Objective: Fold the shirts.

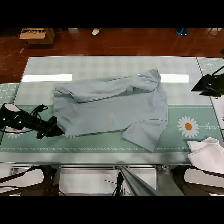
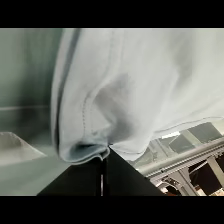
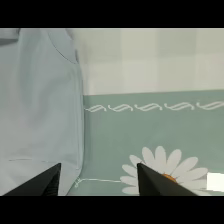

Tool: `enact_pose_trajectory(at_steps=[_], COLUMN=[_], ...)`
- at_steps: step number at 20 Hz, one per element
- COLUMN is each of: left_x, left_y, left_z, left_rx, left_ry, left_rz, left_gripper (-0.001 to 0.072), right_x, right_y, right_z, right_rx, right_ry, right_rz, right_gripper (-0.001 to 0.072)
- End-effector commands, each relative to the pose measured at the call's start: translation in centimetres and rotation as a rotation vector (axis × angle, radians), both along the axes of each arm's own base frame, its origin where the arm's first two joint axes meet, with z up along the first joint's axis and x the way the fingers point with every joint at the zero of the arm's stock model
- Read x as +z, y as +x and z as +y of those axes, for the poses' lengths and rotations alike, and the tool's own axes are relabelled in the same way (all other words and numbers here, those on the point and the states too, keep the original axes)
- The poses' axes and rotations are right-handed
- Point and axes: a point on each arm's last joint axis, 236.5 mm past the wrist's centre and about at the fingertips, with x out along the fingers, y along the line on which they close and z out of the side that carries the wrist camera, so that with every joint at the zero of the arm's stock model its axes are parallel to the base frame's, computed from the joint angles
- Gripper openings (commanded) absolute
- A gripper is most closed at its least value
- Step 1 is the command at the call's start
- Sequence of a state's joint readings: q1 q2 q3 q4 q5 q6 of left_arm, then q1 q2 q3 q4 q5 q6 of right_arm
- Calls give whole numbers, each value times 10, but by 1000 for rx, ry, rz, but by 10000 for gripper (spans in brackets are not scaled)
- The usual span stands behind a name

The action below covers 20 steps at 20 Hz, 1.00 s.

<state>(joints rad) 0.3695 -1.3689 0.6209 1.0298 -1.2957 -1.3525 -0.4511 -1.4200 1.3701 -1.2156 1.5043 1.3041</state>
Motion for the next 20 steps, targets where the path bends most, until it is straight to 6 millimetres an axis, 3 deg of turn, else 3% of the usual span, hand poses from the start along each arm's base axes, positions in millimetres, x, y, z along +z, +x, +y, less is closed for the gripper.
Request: enact_pose_trajectory(at_steps=[1,4,8,11,15,16,18,19,20], left_x=[3,23,44,47,50,50,52,56,63], left_y=[14,24,33,35,40,41,45,49,55], left_z=[12,18,21,20,15,16,18,19,21], left_rx=[-25,-44,-43,-36,-19,-16,-11,-14,-19], left_ry=[60,97,136,132,112,114,122,126,129], left_rz=[-112,-225,-315,-328,-343,-348,-360,-373,-391], left_gripper=[18,18,18,18,18,18,18,18,18], right_x=[-39,-80,-117,-130,-135,-136,-134,-129,-118], right_y=[-34,-62,-66,-75,-71,-68,-71,-75,-76], right_z=[1,50,96,121,154,161,179,185,191], right_rx=[-49,-77,-137,-68,-13,-26,16,34,72], right_ry=[32,239,331,311,271,262,271,289,310], right_rz=[61,78,54,80,87,87,91,98,79], right_gripper=[532,539,539,539,535,496,110,22,22])
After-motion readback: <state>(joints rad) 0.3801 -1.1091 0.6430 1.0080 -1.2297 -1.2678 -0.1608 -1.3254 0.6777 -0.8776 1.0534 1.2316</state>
